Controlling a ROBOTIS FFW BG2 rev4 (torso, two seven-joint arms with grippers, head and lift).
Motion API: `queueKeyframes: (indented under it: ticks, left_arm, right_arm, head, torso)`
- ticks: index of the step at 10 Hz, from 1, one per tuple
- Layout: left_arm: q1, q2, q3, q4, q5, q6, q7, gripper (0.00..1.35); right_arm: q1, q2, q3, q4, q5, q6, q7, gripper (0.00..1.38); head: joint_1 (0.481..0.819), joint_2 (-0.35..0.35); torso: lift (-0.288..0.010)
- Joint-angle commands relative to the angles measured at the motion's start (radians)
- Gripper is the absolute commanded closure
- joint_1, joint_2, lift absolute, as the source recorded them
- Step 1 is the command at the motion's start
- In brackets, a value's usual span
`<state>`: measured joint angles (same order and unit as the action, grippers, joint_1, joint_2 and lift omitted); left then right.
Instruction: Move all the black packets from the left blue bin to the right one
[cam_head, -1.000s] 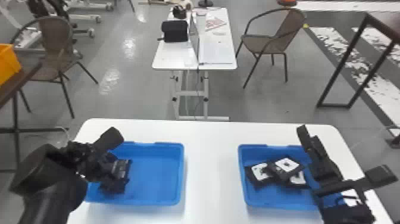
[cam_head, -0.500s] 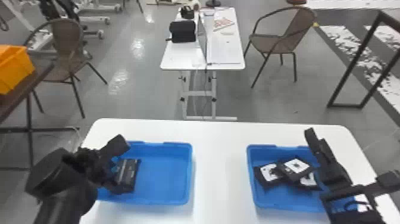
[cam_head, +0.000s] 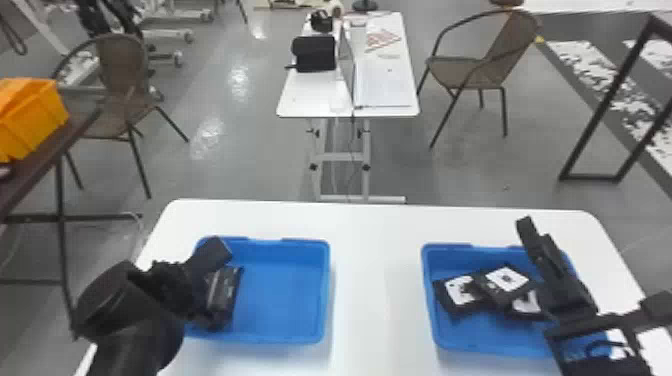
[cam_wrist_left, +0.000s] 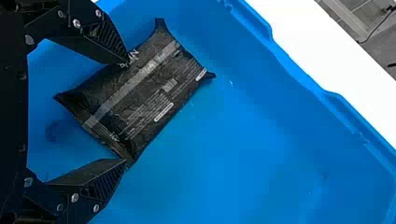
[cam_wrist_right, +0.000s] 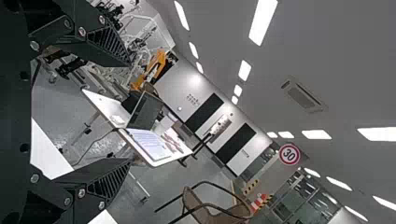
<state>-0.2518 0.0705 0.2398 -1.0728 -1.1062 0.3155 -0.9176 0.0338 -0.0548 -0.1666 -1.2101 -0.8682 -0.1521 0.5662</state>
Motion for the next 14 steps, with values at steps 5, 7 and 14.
queueKeyframes:
  ticks: [5, 7, 14]
  left_arm:
    - [-0.032, 0.009, -0.046, 0.060, -0.003, 0.060, 0.019, 1.14]
    - [-0.041, 0.008, -0.053, 0.056, 0.003, 0.033, 0.006, 1.21]
    - [0.180, -0.073, 0.069, -0.317, 0.345, -0.226, 0.017, 1.21]
  right_arm:
    - [-0.002, 0.007, 0.001, 0.017, -0.015, 0.020, 0.020, 0.32]
    - [-0.005, 0.010, 0.001, 0.024, -0.020, 0.022, 0.029, 0.32]
    - [-0.002, 0.012, 0.018, 0.027, -0.015, 0.037, 0.070, 0.32]
  head:
    - [0.695, 0.058]
    - [0.695, 0.056]
    - [0.695, 0.014]
  torso:
    - [0.000]
    - [0.000]
    - [0.000]
